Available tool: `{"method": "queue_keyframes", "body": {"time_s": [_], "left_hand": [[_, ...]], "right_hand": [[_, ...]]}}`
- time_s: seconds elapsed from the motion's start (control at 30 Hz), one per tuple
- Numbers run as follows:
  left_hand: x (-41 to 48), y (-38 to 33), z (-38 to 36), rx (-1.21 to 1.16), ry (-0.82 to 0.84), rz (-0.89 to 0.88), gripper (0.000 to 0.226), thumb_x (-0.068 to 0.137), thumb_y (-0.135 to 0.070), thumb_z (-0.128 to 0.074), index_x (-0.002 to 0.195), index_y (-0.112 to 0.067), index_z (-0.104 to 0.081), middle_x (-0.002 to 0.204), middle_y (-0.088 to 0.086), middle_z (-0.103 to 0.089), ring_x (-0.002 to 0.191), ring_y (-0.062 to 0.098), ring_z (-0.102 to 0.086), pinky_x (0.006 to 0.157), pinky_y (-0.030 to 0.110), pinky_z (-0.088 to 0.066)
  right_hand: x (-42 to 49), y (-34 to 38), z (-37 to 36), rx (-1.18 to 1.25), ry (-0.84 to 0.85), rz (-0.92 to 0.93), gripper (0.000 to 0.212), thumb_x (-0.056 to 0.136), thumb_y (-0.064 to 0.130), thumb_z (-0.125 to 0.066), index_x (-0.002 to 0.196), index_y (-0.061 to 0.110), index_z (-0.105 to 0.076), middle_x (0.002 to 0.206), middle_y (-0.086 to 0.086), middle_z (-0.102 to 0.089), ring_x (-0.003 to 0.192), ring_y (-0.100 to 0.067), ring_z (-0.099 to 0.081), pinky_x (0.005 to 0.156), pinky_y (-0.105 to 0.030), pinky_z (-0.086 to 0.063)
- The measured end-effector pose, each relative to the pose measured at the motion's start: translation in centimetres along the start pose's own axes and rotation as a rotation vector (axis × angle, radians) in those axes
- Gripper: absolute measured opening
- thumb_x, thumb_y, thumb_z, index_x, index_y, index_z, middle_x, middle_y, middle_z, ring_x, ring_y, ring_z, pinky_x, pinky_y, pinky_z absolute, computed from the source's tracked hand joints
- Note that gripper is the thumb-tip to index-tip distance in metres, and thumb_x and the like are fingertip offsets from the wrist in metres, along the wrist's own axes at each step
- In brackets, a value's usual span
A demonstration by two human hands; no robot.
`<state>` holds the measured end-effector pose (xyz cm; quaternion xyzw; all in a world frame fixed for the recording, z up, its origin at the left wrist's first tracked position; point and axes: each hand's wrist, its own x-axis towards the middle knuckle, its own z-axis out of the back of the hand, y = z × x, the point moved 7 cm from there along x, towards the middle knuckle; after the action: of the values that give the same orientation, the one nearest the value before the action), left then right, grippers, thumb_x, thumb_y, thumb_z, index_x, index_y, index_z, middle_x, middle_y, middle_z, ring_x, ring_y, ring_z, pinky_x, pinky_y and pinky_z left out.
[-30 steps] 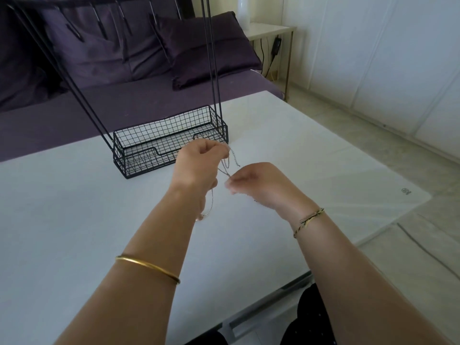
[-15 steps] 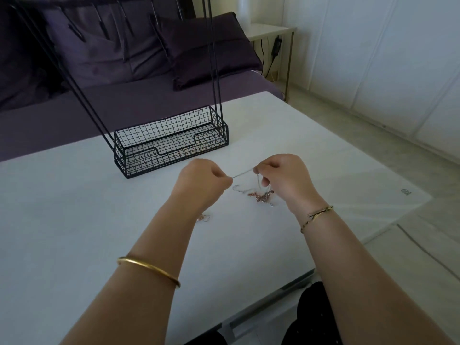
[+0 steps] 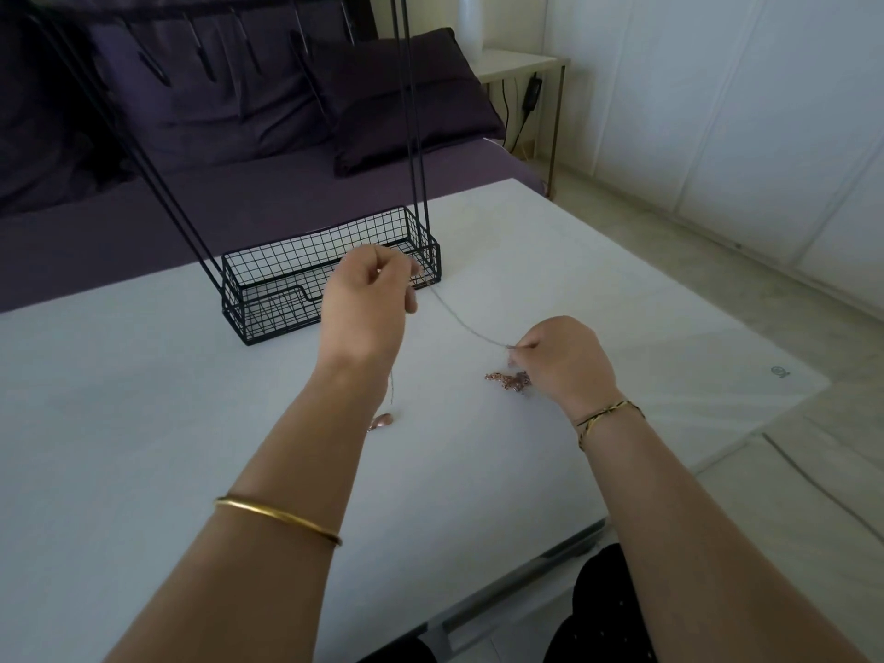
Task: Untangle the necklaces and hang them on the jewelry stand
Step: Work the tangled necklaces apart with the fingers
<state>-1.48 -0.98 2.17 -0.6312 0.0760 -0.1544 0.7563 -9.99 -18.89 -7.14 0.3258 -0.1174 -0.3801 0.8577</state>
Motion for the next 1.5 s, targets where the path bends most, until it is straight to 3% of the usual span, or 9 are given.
{"method": "queue_keyframes", "body": {"time_s": [0.1, 0.2, 0.3, 0.47, 0.9, 1.13, 1.23, 1.33, 1.5], "left_hand": [[-0.3, -0.3, -0.1, -0.108, 0.008, 0.017, 0.019, 0.096, -0.011, -0.043, 0.082, -0.016, -0.056, 0.082, 0.000, -0.062, 0.039, 0.006, -0.032, 0.040, 0.017, -0.027], [-0.5, -0.3, -0.3, -0.251, 0.049, 0.064, 0.019, 0.097, -0.010, -0.041, 0.083, -0.014, -0.053, 0.098, 0.003, -0.070, 0.049, 0.009, -0.055, 0.047, 0.022, -0.036], [-0.6, -0.7, -0.6, -0.382, 0.101, 0.057, 0.023, 0.098, -0.007, -0.036, 0.081, -0.013, -0.050, 0.085, 0.006, -0.073, 0.071, 0.019, -0.070, 0.050, 0.023, -0.045], [-0.6, -1.6, -0.1, -0.455, 0.057, -0.034, 0.026, 0.095, -0.005, -0.036, 0.074, -0.012, -0.049, 0.058, 0.001, -0.062, 0.058, 0.017, -0.058, 0.059, 0.026, -0.048], [-0.4, -1.2, 0.8, -0.468, -0.037, -0.059, 0.025, 0.087, -0.003, -0.036, 0.065, -0.012, -0.045, 0.049, -0.002, -0.051, 0.051, 0.014, -0.050, 0.059, 0.028, -0.043], [-0.4, 0.7, -0.2, -0.033, 0.105, 0.079, 0.021, 0.089, -0.012, -0.038, 0.071, -0.010, -0.049, 0.054, 0.001, -0.058, 0.050, 0.014, -0.052, 0.057, 0.028, -0.042], [-0.4, 1.8, -0.7, 0.351, 0.144, 0.041, 0.016, 0.093, -0.024, -0.044, 0.087, -0.011, -0.050, 0.056, 0.001, -0.058, 0.049, 0.014, -0.049, 0.057, 0.028, -0.041], [-0.6, 2.9, -1.5, 0.434, 0.239, 0.087, 0.016, 0.091, -0.030, -0.052, 0.107, -0.026, -0.055, 0.068, 0.001, -0.057, 0.052, 0.015, -0.048, 0.054, 0.025, -0.041], [-1.2, 3.3, -3.1, 0.649, 0.358, 0.024, 0.026, 0.089, -0.033, -0.057, 0.114, -0.031, -0.061, 0.091, -0.007, -0.055, 0.065, 0.008, -0.049, 0.052, 0.025, -0.039]], "right_hand": [[-0.2, 0.2, 0.3, -0.042, -0.026, 0.020, 0.044, 0.084, 0.003, -0.052, 0.050, 0.017, -0.028, 0.051, -0.001, -0.028, 0.050, -0.018, -0.030, 0.044, -0.026, -0.018], [-0.2, 0.1, 0.4, -0.093, -0.039, 0.020, 0.035, 0.086, 0.004, -0.050, 0.054, 0.012, -0.036, 0.058, -0.004, -0.034, 0.053, -0.019, -0.033, 0.044, -0.025, -0.018], [0.0, -0.3, 0.2, -0.113, -0.063, -0.011, 0.031, 0.084, 0.005, -0.049, 0.056, 0.012, -0.040, 0.061, -0.004, -0.037, 0.062, -0.023, -0.037, 0.045, -0.024, -0.020], [-0.3, 0.0, 0.8, -0.216, -0.133, -0.005, 0.020, 0.087, 0.013, -0.050, 0.087, 0.018, -0.069, 0.092, -0.001, -0.065, 0.096, -0.027, -0.056, 0.073, -0.030, -0.047], [-0.9, 0.5, 1.1, -0.279, -0.155, 0.017, 0.022, 0.091, 0.015, -0.051, 0.098, 0.023, -0.070, 0.104, 0.001, -0.063, 0.105, -0.025, -0.046, 0.074, -0.030, -0.038], [-0.9, 1.2, 0.9, -0.070, -0.074, 0.075, 0.023, 0.088, 0.014, -0.051, 0.076, 0.024, -0.068, 0.093, 0.005, -0.069, 0.103, -0.025, -0.055, 0.082, -0.033, -0.048], [-1.2, 2.1, 1.1, 0.201, -0.019, 0.146, 0.018, 0.085, 0.012, -0.057, 0.074, 0.010, -0.072, 0.082, -0.004, -0.072, 0.080, -0.027, -0.066, 0.067, -0.029, -0.050], [-1.7, 3.0, 1.2, 0.388, 0.056, 0.188, 0.014, 0.084, 0.009, -0.061, 0.079, 0.005, -0.073, 0.081, -0.011, -0.071, 0.066, -0.024, -0.061, 0.048, -0.020, -0.043], [-2.4, 3.6, 1.5, 0.483, 0.112, 0.211, 0.013, 0.084, 0.011, -0.063, 0.078, 0.012, -0.075, 0.075, 0.000, -0.071, 0.071, -0.016, -0.060, 0.056, -0.018, -0.042]]}}
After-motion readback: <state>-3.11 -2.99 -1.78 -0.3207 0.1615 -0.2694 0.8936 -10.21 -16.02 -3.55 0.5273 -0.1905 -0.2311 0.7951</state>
